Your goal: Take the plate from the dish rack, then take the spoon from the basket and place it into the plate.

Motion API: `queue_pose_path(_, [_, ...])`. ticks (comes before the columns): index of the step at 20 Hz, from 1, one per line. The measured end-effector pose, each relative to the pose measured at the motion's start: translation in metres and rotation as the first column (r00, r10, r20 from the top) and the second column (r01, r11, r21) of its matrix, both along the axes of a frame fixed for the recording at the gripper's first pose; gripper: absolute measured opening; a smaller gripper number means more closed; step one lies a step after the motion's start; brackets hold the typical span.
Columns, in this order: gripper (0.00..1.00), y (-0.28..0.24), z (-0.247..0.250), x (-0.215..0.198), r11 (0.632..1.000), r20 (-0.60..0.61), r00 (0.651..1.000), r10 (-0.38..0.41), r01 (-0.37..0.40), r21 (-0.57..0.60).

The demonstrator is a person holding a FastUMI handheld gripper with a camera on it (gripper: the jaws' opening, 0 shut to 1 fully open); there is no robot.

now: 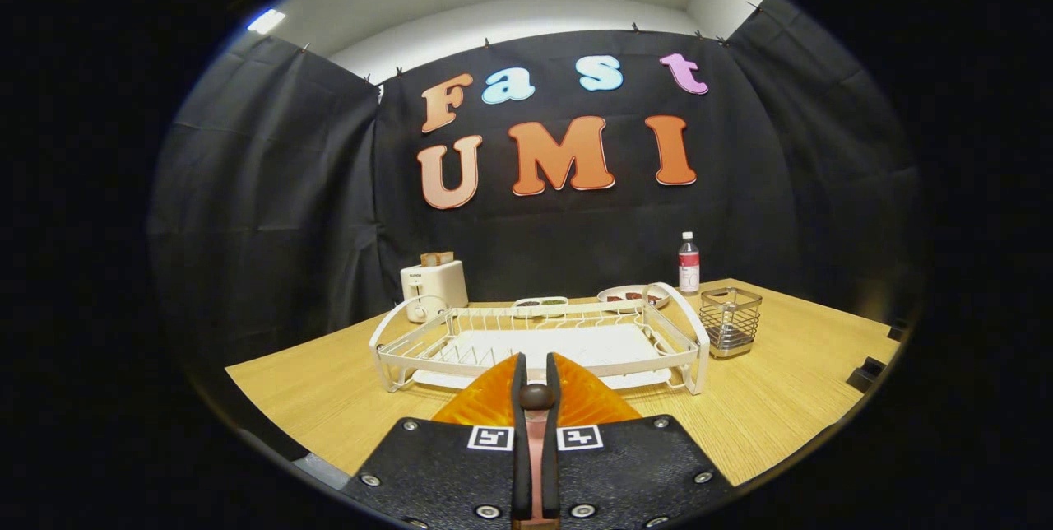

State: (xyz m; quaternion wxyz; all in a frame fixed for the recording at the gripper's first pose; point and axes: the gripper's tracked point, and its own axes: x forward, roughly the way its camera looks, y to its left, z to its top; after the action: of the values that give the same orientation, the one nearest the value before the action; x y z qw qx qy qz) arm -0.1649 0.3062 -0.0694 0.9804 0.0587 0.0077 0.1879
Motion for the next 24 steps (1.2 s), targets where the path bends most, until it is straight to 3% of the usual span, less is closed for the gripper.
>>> queue_pose_path(10, [0.05, 0.004, -0.018, 0.001, 1.000, -0.012, 1.000, 0.010, -0.010, -0.011])
queue_pose_path(18, [0.23, -0.008, -0.033, 0.004, 1.000, -0.080, 0.996, -0.027, 0.025, -0.015])
queue_pose_path(20, [0.39, -0.010, -0.040, 0.005, 0.999, -0.099, 0.995, -0.033, 0.030, -0.029])
queue_pose_path(21, [0.58, -0.011, -0.040, 0.005, 0.999, -0.104, 0.994, -0.033, 0.029, -0.035])
queue_pose_path(23, [0.82, -0.018, -0.039, 0.006, 0.998, -0.109, 0.993, -0.044, 0.039, -0.046])
queue_pose_path(24, [0.87, -0.022, -0.038, 0.007, 0.998, -0.113, 0.992, -0.049, 0.044, -0.047])
